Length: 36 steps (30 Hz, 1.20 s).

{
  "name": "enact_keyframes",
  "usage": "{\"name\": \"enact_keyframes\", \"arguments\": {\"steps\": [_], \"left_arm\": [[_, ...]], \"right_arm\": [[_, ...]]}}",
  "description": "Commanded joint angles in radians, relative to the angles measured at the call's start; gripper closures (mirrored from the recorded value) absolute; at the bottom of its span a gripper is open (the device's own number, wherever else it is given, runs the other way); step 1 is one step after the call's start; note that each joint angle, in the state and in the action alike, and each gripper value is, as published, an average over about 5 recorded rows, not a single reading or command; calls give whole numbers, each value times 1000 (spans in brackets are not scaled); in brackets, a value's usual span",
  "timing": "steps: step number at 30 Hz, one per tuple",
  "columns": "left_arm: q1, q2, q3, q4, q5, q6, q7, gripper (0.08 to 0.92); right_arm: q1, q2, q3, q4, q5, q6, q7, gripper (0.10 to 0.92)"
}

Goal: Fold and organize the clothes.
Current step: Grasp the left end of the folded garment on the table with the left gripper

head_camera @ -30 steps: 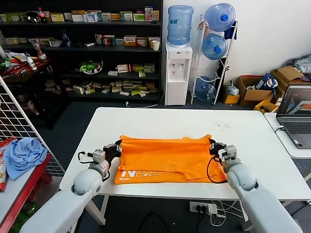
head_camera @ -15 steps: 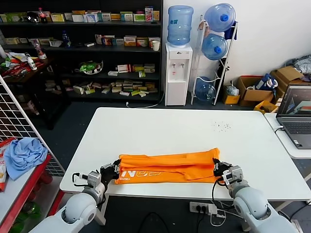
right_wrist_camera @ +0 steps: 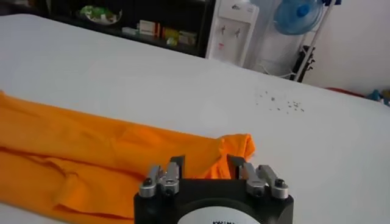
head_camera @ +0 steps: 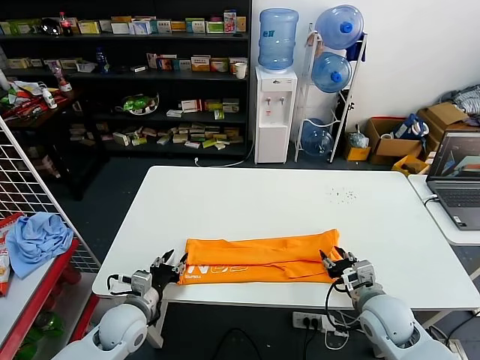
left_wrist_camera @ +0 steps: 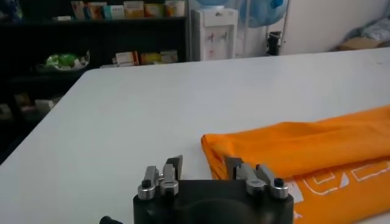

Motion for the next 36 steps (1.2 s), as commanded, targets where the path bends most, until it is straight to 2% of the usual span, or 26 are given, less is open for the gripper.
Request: {"name": "enact_keyframes", "arguments": {"steps": [1, 6, 10, 15, 24, 36], "left_arm": [[2, -64, -19, 36, -112, 21, -18, 369], [-10, -84, -27, 43, -64, 9, -40, 235], [-23, -69, -42, 45, 41, -4, -66, 182], [-32, -41, -73, 22, 62, -8, -87, 177], [8, -31, -97, -92, -184, -9, -61, 177], [-14, -56, -37, 26, -162, 44, -31, 177]], "right_arm": [[-10, 2, 2, 25, 8, -9, 15, 380], [-20, 0, 8, 34, 6, -7, 17, 237], [-27, -2, 13, 37, 5, -4, 16, 206], [-26, -3, 13, 36, 6, -3, 15, 203], [-30, -3, 15, 33, 7, -3, 15, 203], [-42, -5, 24, 29, 15, 1, 13, 203]]}}
